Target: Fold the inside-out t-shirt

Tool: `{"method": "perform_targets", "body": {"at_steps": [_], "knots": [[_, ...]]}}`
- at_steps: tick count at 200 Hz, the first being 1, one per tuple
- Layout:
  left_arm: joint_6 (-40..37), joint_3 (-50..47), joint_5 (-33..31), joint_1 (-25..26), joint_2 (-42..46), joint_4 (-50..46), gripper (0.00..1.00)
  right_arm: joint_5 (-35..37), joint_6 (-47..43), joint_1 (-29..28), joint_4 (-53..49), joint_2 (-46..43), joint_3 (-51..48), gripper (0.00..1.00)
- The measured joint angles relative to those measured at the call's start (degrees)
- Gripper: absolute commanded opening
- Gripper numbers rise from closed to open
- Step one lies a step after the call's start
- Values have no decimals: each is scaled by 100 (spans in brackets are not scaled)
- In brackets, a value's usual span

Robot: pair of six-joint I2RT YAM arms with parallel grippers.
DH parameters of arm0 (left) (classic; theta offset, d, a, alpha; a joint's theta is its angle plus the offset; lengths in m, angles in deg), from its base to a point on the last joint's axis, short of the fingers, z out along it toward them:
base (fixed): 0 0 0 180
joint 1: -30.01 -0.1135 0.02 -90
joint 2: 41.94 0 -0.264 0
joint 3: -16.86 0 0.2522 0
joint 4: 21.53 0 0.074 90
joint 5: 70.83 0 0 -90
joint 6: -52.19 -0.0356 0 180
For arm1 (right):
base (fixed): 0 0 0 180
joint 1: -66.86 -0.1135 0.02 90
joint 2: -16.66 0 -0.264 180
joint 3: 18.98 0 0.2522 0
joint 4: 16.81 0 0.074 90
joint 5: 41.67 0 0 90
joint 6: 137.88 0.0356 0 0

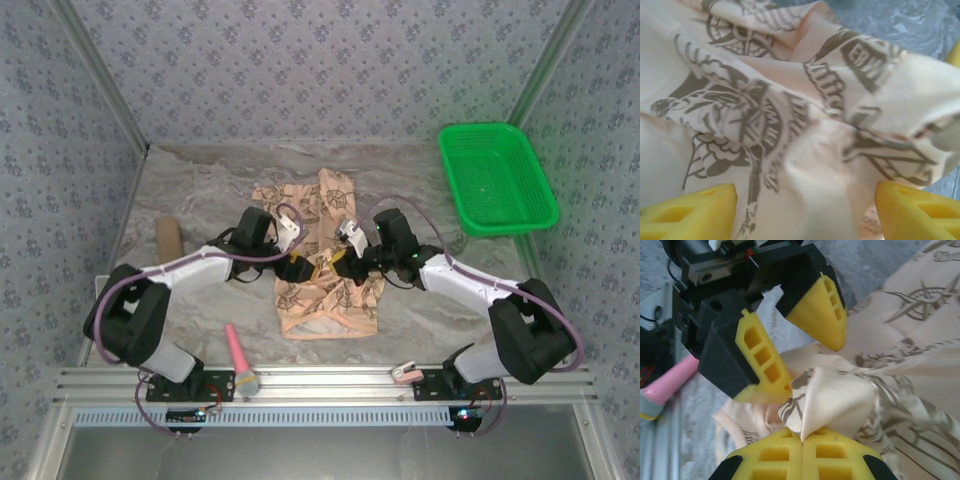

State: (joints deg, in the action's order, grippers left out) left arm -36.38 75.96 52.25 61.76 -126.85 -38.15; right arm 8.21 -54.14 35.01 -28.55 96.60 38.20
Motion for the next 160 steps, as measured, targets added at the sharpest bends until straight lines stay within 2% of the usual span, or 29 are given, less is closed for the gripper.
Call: {"method": "perform_targets", "body": {"at_steps": [37, 55, 67, 86, 104, 119, 160], "knots": [[-280, 11, -262, 236, 76, 136, 77, -192, 44, 225, -448, -2, 162, 0], [-317, 11, -374, 433, -122, 289, 73, -374, 46, 271, -509, -2, 162, 0], [-334, 37, -463, 540, -321, 330, 62, -527, 46, 269, -494, -2, 160, 0], [-330, 96, -560, 586, -507, 328, 31, -619, 46, 271, -348, -15, 59, 0], [-391, 160, -514, 527, -468, 308, 16, -540, 66, 315, -332, -17, -17, 0], [-417, 175, -304, 424, -278, 267, 0, -208, 94, 367, -334, -20, -33, 6], [-341, 315, 831, 157, 214, 37, 0, 1392, 87, 409, 85, -26, -282, 18]]}}
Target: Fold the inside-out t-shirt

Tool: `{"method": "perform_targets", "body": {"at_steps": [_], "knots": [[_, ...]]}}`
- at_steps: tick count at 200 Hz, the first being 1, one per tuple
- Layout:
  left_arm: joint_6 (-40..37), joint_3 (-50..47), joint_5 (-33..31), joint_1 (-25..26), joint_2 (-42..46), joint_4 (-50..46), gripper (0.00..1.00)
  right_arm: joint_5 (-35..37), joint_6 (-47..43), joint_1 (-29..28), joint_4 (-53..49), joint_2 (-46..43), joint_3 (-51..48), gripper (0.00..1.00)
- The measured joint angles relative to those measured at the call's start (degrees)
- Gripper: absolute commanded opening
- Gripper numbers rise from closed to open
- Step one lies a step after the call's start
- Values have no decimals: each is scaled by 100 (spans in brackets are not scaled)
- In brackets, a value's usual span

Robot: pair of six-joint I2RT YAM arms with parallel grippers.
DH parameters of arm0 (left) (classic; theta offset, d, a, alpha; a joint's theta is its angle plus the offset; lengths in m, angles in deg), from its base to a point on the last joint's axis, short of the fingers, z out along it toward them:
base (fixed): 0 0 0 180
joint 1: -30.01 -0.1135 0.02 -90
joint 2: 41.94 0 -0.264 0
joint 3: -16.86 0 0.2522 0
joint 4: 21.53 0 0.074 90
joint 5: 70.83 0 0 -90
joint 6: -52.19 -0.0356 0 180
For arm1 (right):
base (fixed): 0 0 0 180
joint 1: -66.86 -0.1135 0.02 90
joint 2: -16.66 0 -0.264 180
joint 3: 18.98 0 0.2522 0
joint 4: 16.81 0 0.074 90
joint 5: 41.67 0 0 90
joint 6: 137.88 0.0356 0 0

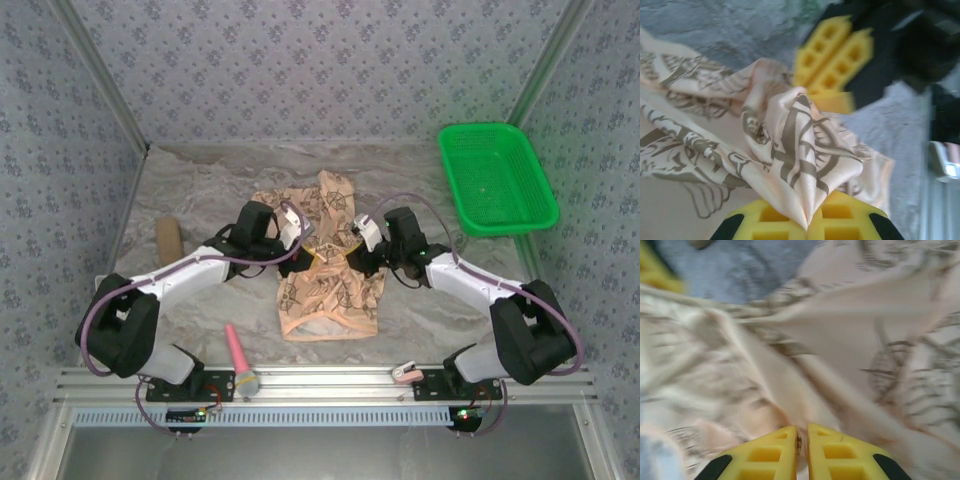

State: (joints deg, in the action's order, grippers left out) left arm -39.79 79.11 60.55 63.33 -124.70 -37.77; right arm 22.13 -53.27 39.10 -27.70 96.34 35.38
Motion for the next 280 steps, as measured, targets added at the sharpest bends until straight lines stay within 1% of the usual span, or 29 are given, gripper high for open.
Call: {"method": "perform_targets", "body": {"at_steps": [14, 26, 57, 72, 90, 108, 111, 117, 137, 164, 189, 206, 220, 234, 249, 257, 280], "knots": [[111, 57, 417, 7, -7, -76, 0, 437, 9, -11, 352, 22, -221, 22], [216, 55, 680, 7, -13, -96, 0, 774, 31, -17, 588, 85, -332, 23], [586, 55, 927, -26, -94, -68, 1, 1368, -28, -210, 1034, -4, -487, 30], [863, 55, 994, -120, -271, -15, 2, 1652, -42, -337, 1106, -437, -732, 34], [1150, 55, 1032, -234, -520, 50, 2, 1893, -111, -363, 1132, -1272, -1113, 38], [1320, 55, 1034, -299, -717, 109, 2, 1836, -323, -337, 1161, -2065, -1425, 40], [1327, 55, 1034, -302, -737, 109, 2, 1794, -374, -337, 1165, -2166, -1467, 42], [1366, 55, 1038, -302, -769, 107, 2, 1676, -562, -350, 1158, -2382, -1552, 49], [1410, 76, 1134, -299, -815, 103, 3, 1279, -1351, -568, 1130, -2769, -1788, 52], [1434, 153, 1316, -302, -898, 111, 4, 772, -2020, -715, 1045, -2463, -1823, 54], [1513, 157, 1480, -302, -997, 125, 5, 678, -2312, -758, 1272, -1838, -1799, 54], [1543, 157, 1569, -302, -1049, 122, 6, 706, -2409, -769, 1637, -1390, -1799, 49], [1558, 164, 1626, -302, -1086, 125, 7, 754, -2435, -780, 1996, -1078, -1792, 43], [1576, 164, 1648, -302, -1123, 122, 8, 769, -2498, -804, 2282, -831, -1759, 30], [1600, 164, 1652, -302, -1152, 127, 10, 728, -2579, -841, 2396, -708, -1670, 8], [1606, 164, 1655, -302, -1172, 125, 12, 704, -2590, -848, 2439, -688, -1626, 0], [1628, 214, 1674, -330, -1252, 125, 18, 680, -2643, -850, 2538, -688, -1572, 0]]}}
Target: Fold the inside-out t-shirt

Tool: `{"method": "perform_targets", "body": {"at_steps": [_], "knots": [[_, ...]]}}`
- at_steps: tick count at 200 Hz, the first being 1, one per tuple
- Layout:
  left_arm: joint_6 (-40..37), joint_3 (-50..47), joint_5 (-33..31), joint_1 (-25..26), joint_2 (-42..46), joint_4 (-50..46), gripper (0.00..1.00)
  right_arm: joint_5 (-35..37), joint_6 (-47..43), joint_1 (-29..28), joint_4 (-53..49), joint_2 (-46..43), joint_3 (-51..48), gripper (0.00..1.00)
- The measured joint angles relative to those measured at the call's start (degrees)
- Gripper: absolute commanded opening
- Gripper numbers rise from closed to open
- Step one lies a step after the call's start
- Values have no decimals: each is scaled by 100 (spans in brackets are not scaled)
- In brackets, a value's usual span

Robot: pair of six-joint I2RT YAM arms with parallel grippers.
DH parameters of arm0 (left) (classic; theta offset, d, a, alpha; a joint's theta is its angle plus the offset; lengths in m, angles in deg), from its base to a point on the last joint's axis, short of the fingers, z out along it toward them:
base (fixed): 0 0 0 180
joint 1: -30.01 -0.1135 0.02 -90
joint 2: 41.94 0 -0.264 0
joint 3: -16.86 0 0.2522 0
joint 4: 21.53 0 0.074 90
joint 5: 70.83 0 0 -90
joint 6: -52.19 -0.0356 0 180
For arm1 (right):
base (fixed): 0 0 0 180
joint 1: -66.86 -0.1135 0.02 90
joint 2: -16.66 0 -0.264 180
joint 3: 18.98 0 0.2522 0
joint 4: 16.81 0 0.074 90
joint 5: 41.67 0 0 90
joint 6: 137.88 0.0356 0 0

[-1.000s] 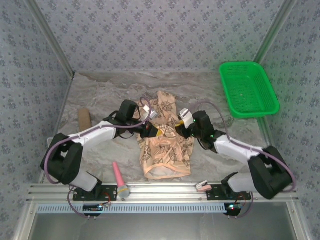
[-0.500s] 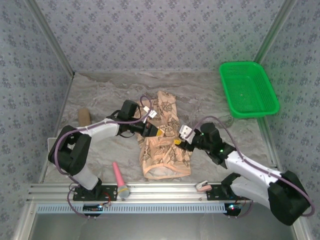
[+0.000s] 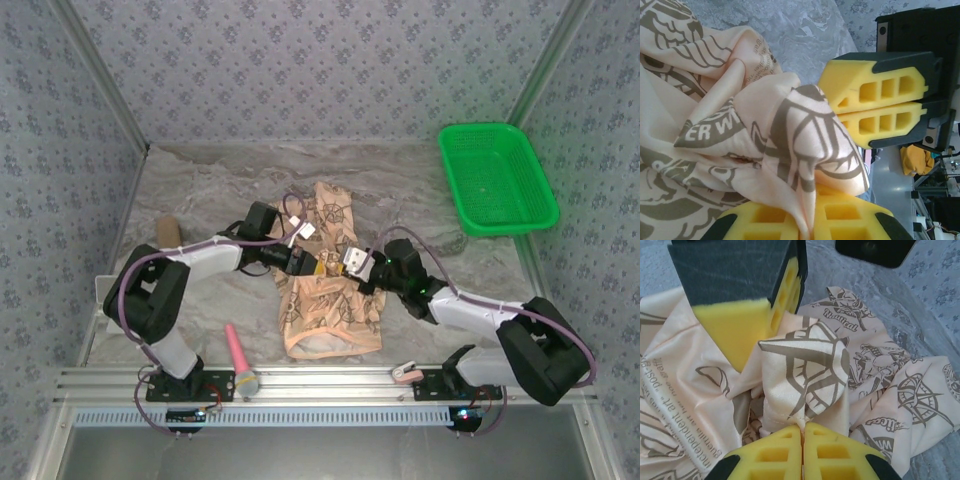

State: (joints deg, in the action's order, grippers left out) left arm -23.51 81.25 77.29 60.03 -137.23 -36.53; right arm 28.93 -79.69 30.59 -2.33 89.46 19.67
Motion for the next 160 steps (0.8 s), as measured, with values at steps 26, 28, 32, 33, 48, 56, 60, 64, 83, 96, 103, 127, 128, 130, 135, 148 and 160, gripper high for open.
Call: {"method": "perform_targets", "body": {"at_steps": [26, 28, 32, 33, 48, 56, 60, 64, 83, 96, 103, 127, 128, 130, 135, 148, 160], "knots": [[-2, 109, -474, -83, -42, -133, 22, -511, 96, 214, -616, -348, 136, 0], [-13, 129, -538, -98, -52, -146, 23, -553, 105, 236, -678, -372, 168, 0], [-11, 155, -654, -125, -81, -160, 23, -691, 118, 299, -857, -433, 278, 0], [-11, 160, -671, -129, -85, -157, 23, -708, 120, 308, -876, -442, 293, 0], [-7, 234, -990, -221, -234, -149, 23, -1119, 229, 459, -1375, -452, 841, 0], [-7, 275, -1174, -249, -339, -153, 23, -1335, 304, 501, -1547, -372, 1141, 0], [-7, 299, -1259, -264, -396, -157, 23, -1419, 341, 514, -1604, -332, 1259, 0], [-7, 330, -1357, -269, -459, -164, 23, -1510, 393, 520, -1644, -258, 1384, 0], [-24, 518, -1720, -269, -730, -199, 25, -1714, 723, 522, -1655, 177, 1775, 0], [-39, 579, -1934, -262, -815, -214, 31, -1731, 988, 525, -1742, 535, 1976, 0], [-50, 579, -2037, -267, -813, -256, 33, -1740, 1108, 525, -1858, 723, 2118, 0], [-76, 448, -2299, -304, -566, -323, 38, -1740, 1355, 551, -2236, 1088, 2538, 2], [-87, 424, -2310, -304, -522, -330, 38, -1740, 1364, 553, -2245, 1095, 2544, 2], [-101, 387, -2326, -304, -459, -339, 40, -1742, 1381, 557, -2258, 1106, 2564, 2], [-109, 297, -2361, -317, -289, -369, 41, -1749, 1429, 570, -2302, 1121, 2601, 2], [-168, 94, -2446, -341, 236, -472, 44, -1775, 1534, 634, -2369, 1150, 2629, 3], [-251, -46, -2487, -354, 837, -522, 46, -1832, 1635, 678, -2406, 1176, 2629, 3]]}}
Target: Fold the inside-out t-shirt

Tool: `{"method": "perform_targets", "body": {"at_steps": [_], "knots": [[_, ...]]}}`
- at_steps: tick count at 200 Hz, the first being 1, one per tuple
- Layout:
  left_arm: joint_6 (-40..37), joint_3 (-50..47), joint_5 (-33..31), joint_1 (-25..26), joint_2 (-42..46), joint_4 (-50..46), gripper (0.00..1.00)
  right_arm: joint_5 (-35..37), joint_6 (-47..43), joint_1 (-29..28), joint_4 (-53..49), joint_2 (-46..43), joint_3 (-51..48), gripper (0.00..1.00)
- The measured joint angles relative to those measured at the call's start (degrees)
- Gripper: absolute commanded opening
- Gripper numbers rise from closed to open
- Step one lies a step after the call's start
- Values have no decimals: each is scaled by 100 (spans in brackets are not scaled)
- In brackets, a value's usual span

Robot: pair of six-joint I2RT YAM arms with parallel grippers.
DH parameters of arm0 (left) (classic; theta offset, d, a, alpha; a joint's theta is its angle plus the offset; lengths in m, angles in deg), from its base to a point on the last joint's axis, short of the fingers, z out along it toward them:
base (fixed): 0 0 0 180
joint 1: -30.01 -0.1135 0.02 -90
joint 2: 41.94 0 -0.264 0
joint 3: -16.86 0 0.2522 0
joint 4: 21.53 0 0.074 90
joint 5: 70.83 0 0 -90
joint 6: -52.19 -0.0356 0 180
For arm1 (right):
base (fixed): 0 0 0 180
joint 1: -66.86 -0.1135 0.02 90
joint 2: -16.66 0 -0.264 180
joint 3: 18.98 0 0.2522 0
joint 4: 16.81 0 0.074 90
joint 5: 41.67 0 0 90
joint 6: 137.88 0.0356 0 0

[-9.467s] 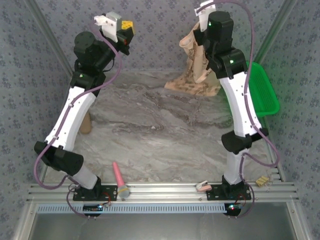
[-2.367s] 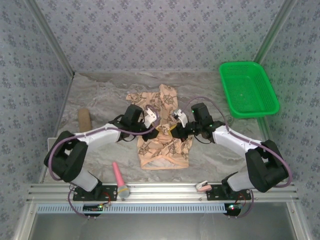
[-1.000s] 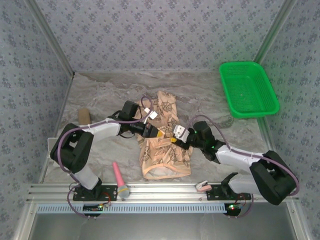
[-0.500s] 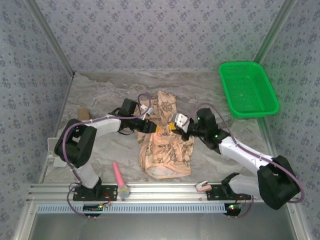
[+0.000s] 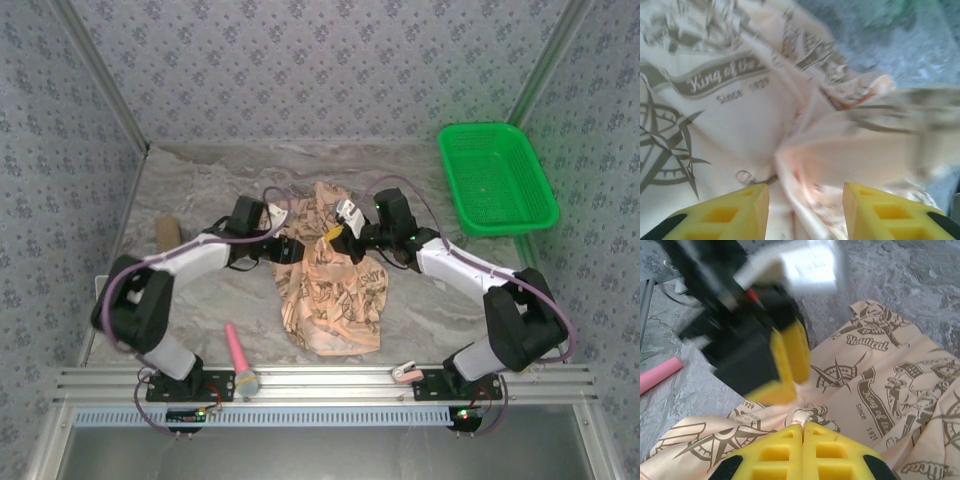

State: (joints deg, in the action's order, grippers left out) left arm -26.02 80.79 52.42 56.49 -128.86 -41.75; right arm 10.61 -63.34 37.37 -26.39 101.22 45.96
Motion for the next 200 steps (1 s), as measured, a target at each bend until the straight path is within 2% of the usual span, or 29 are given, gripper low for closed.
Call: {"method": "perform_targets", "body": {"at_steps": [18, 35, 50, 77, 98, 114, 141, 148, 157, 164, 182, 200], "knots": [[-216, -96, -35, 35, 837, 46, 50, -109, 120, 39, -17, 26, 0, 4], [-396, -153, -37, 181, 1261, 249, 53, -223, 179, 39, -15, 26, 0, 4], [-568, -133, -59, 457, 1222, 387, 53, -341, 236, 39, -15, 26, 0, 6], [-798, 107, -190, 898, 555, 343, 51, -581, 258, 39, -4, 28, 0, 6], [-881, 212, -273, 927, 254, 319, 42, -673, 275, 70, 55, 37, -9, 6], [-988, 328, -297, 922, 140, 273, 26, -726, 372, 144, 243, 37, -83, 6], [-1108, 424, -262, 920, 85, 258, 6, -826, 549, 289, 468, 44, -160, 7], [-1134, 426, -243, 920, 85, 258, 1, -839, 570, 302, 507, 46, -160, 11], [-1106, 426, -170, 914, 85, 258, 0, -846, 614, 306, 533, 48, -160, 23], [-1078, 426, -83, 890, 87, 260, 0, -828, 658, 306, 551, 48, -166, 29], [-866, 426, 153, 800, 87, 258, 0, -503, 599, 256, 748, -48, -319, 33], [-326, 494, 358, 588, 87, 197, 0, 105, 505, 181, 1204, -516, -973, 36]]}}
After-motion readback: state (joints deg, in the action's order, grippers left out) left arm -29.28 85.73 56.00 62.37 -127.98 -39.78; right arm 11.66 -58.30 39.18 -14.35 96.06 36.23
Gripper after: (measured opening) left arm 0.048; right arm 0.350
